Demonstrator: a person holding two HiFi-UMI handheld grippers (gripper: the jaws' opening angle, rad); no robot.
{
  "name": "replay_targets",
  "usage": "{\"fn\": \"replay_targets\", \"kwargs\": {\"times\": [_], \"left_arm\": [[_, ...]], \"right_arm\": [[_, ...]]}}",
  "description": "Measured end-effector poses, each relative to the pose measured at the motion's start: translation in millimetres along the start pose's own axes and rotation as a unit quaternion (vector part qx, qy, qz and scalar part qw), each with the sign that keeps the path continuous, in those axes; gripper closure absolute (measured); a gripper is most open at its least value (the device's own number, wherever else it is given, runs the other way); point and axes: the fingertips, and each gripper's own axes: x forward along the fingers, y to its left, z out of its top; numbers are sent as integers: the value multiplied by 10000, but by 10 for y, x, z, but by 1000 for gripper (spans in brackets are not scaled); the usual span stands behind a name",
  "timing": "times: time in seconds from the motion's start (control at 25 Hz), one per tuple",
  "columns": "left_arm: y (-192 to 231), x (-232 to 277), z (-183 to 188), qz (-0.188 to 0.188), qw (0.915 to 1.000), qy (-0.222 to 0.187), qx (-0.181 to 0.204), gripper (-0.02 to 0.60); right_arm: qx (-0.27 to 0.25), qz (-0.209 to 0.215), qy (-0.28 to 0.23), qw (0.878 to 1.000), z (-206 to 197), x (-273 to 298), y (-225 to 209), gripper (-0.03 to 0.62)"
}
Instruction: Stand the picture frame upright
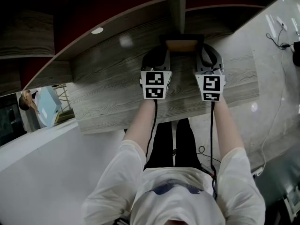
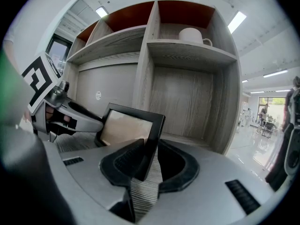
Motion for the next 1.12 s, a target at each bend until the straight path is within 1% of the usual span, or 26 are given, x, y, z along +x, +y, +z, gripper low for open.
{"fn": "replay_targets", "kwargs": {"times": [0.16, 0.44, 0.6, 1.12], "left_arm": [[-2, 6, 2, 109, 9999, -42, 108, 500], [7, 19, 18, 108, 9998, -73, 126, 500], [26, -3, 29, 229, 9994, -138, 216, 499], [73, -57, 60, 273, 9991, -272, 193, 495]], "right_arm": [[-66, -18, 6, 10000, -3, -8, 6, 500], [-67, -49, -1, 10000, 0, -24, 5, 491], [-28, -44, -29, 10000, -3, -48, 18, 476], [72, -152, -89, 9998, 9, -107, 8, 474]]}}
